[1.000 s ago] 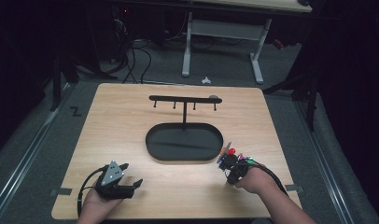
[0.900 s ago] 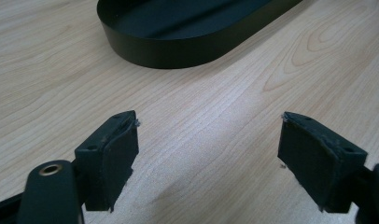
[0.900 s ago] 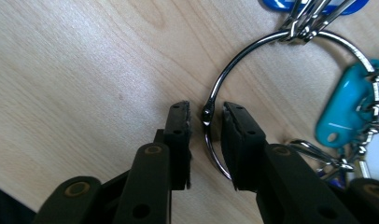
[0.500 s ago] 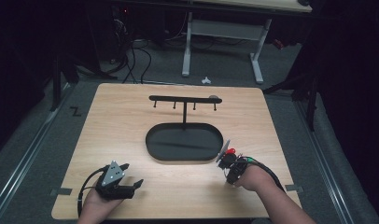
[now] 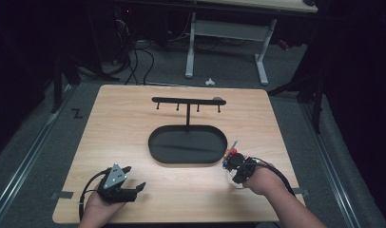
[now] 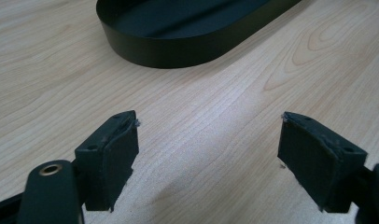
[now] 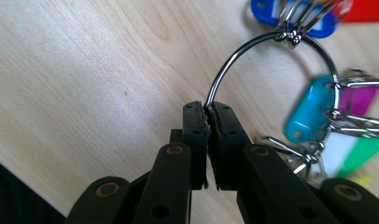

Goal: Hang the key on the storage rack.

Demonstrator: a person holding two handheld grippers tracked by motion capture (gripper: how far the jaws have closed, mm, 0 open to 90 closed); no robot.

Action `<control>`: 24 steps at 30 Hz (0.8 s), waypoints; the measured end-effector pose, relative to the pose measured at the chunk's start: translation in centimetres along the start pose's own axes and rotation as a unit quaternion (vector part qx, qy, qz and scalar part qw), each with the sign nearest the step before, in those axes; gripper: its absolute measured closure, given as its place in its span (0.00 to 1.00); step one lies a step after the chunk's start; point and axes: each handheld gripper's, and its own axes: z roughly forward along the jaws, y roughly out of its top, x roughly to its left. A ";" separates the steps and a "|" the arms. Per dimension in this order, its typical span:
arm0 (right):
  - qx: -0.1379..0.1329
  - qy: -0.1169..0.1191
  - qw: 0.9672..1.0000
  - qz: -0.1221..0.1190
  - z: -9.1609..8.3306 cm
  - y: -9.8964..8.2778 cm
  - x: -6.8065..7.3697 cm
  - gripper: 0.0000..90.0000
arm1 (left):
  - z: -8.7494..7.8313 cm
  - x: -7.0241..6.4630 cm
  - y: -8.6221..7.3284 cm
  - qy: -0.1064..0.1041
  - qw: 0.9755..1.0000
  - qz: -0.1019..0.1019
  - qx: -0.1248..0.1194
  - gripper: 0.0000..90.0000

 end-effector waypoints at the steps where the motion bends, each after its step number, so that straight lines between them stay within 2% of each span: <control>1: -0.007 -0.004 1.000 -0.003 -0.7 -0.1 0.0 0.95 | 0.0 0.0 0.0 0.000 1.000 0.000 0.000 0.23; 4: -0.009 -0.015 1.000 -0.012 -1.5 -0.2 0.1 0.95 | -0.1 -0.1 0.0 0.001 1.000 0.000 -0.001 0.23; 7: -0.012 -0.016 1.000 -0.012 -2.0 -0.2 0.1 0.95 | -0.1 -0.1 0.0 0.000 1.000 0.000 0.000 0.23; 10: -0.026 -0.025 0.999 -0.013 -3.1 -0.3 0.1 0.95 | 0.0 -0.1 0.0 -0.001 1.000 0.001 0.001 0.23; 14: -0.034 -0.029 0.999 -0.010 -3.9 -0.3 0.1 0.95 | -0.1 0.0 0.0 -0.001 1.000 0.001 0.001 0.23; 24: -0.058 -0.054 0.997 -0.012 -6.3 -0.2 -0.2 0.95 | 0.0 -0.1 0.0 -0.001 1.000 0.002 0.003 0.23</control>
